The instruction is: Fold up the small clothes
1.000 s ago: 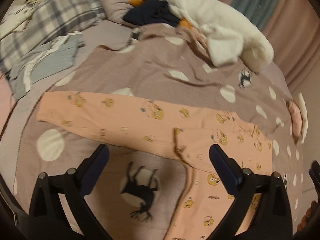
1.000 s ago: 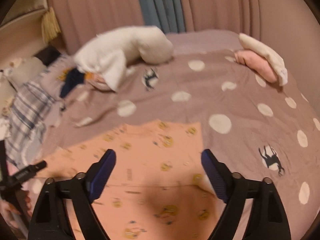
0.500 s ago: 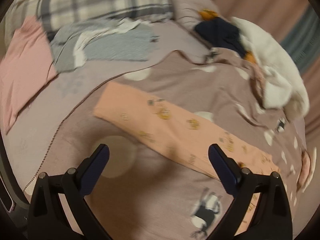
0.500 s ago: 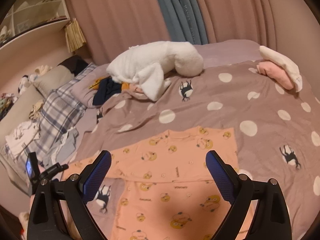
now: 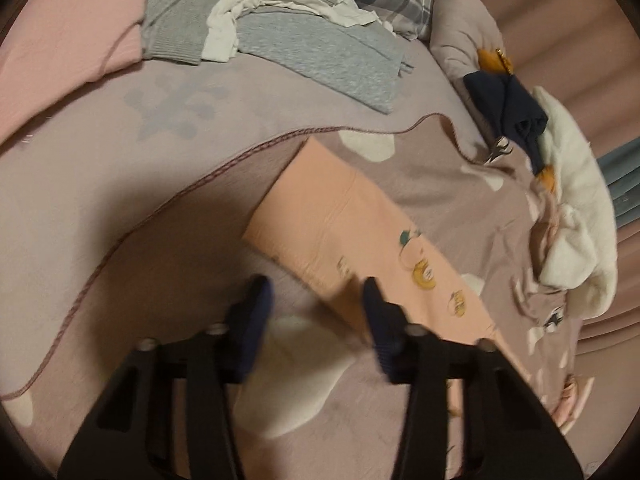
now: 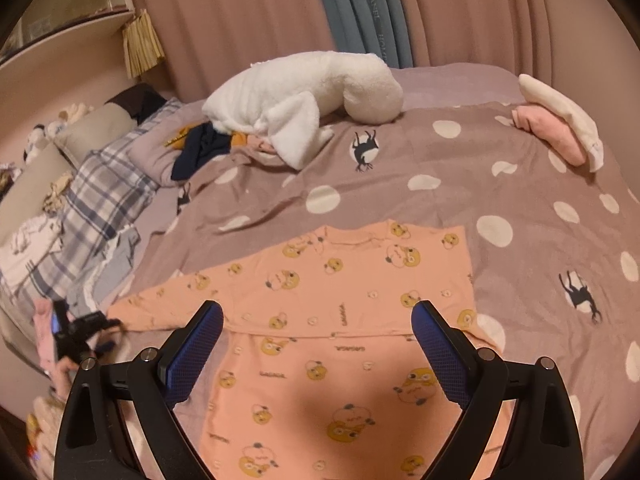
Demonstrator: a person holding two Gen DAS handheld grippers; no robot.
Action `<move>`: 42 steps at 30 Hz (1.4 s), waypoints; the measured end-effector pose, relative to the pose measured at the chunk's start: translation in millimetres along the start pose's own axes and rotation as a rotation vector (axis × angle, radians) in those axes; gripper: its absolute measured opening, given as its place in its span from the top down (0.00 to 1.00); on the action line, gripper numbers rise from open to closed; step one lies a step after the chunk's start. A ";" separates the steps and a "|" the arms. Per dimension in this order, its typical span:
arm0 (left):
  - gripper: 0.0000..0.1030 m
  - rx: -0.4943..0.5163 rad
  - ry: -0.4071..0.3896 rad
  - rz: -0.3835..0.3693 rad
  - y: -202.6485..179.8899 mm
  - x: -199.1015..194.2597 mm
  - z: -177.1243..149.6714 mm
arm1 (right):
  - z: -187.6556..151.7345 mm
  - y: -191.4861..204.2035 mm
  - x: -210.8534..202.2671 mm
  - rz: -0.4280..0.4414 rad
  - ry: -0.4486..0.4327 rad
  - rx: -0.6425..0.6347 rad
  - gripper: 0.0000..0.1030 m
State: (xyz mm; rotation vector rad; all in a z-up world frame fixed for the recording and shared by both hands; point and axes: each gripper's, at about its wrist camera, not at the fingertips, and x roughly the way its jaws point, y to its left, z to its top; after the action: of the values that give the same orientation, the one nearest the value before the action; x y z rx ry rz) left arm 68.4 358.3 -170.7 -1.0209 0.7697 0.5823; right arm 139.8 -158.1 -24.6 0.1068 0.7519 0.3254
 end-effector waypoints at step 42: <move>0.95 0.737 0.070 -0.246 -291.1 -37.0 -174.2 | -29.8 -71.9 3.7 -0.075 0.073 0.154 0.08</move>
State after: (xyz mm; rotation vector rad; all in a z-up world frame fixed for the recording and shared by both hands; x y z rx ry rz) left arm 211.4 76.6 -41.8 -0.4387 0.8157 0.0263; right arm 140.0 -225.5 -63.8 0.2127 0.8506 0.2008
